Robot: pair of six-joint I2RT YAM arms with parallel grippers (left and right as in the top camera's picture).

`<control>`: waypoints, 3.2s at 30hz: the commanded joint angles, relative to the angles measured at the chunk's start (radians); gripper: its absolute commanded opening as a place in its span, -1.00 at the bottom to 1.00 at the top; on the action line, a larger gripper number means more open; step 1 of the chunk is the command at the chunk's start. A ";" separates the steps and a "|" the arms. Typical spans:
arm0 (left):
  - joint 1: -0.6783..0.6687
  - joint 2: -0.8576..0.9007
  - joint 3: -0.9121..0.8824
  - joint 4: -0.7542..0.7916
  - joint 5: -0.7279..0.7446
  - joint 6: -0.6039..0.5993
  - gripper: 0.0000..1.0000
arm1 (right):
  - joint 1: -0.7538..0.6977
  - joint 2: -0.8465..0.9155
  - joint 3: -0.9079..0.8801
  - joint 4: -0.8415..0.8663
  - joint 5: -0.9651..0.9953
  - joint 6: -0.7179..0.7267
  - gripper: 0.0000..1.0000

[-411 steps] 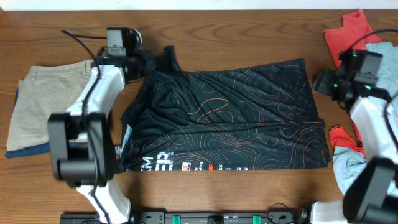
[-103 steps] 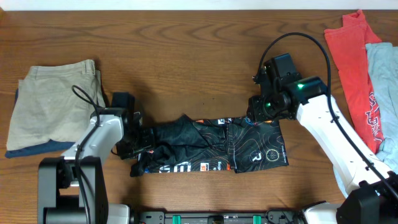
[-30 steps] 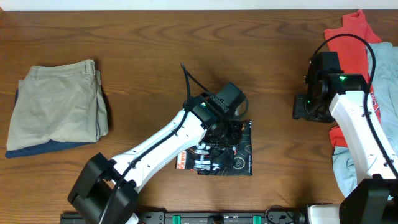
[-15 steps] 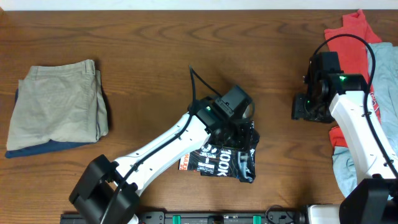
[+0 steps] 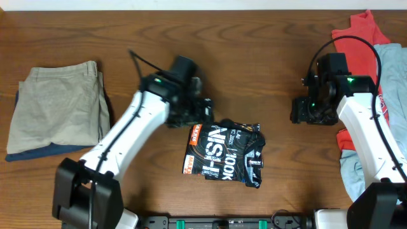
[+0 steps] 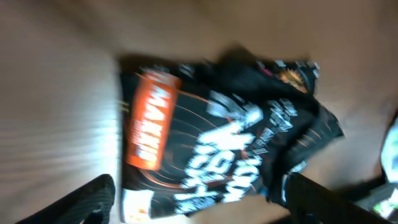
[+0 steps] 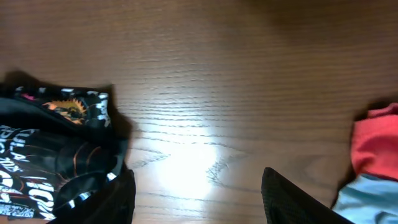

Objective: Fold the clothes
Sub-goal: 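Carry the jersey bundle left and place it on the khaki stack, then open the left gripper and withdraw it from the stack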

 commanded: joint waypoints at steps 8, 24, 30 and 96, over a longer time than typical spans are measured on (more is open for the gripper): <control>0.061 0.139 -0.072 0.002 0.142 0.338 0.86 | -0.006 -0.009 0.005 -0.005 -0.030 -0.023 0.28; -0.007 0.363 -0.074 0.163 0.264 0.408 -0.30 | -0.006 -0.009 0.005 -0.012 -0.029 -0.023 0.28; 0.021 0.359 -0.046 0.192 0.188 0.397 -0.88 | -0.006 -0.009 0.005 -0.011 -0.029 -0.023 0.28; 0.916 0.124 0.279 0.081 -0.319 0.014 0.96 | -0.007 -0.009 0.005 0.003 -0.022 -0.023 0.32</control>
